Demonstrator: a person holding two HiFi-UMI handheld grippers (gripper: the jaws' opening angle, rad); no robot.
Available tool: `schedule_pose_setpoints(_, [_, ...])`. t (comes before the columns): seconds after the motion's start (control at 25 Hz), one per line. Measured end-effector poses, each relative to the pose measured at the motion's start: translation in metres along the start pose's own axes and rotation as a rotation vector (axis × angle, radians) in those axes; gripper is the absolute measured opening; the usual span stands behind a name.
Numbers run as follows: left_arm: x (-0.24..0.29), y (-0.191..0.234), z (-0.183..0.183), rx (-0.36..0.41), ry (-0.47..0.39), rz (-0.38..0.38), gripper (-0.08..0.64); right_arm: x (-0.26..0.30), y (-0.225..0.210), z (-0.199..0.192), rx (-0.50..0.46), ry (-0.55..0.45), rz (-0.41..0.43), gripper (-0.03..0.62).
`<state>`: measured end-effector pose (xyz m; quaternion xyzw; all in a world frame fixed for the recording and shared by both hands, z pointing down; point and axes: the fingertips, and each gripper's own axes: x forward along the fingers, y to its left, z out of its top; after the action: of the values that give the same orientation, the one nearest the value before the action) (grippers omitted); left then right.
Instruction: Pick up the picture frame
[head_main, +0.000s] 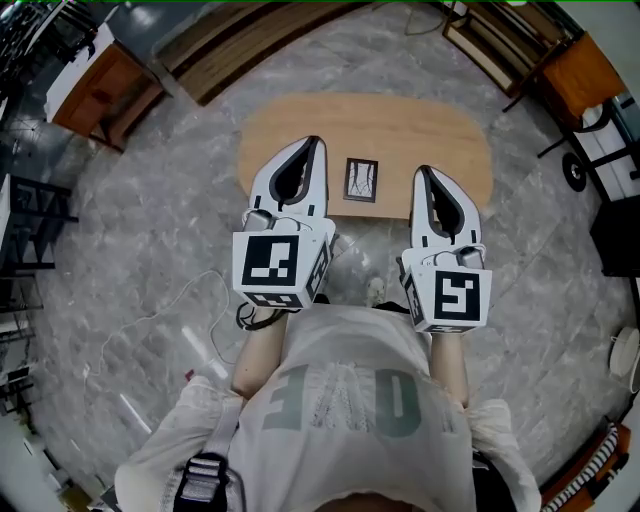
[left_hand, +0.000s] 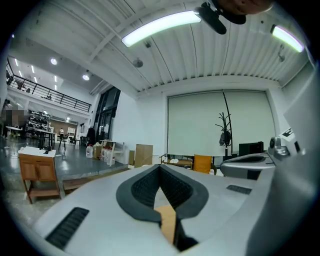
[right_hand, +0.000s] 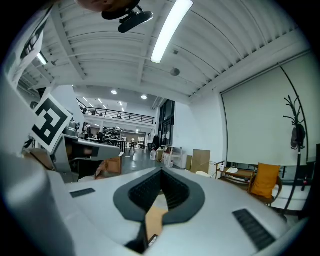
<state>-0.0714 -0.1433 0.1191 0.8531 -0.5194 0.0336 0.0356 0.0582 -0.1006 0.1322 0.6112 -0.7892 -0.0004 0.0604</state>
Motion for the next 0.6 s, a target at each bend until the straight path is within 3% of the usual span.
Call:
schedule_pose_setpoints(0.36, [0.003,0.009,-0.007,0.020,0.016,-0.015,0.009,0.015,0.011,-0.005,-0.016,0.015,0.022,0.006])
schedule_pose_setpoints(0.48, [0.009,0.019,-0.025,0.034,0.041,-0.018,0.009,0.027,0.016,-0.010,-0.065,0.007,0.061,0.006])
schedule_pose_setpoints(0.6, [0.022,0.030,-0.049,0.042,0.070,-0.010,0.009,0.045,0.012,-0.028,-0.046,0.022,0.085,0.006])
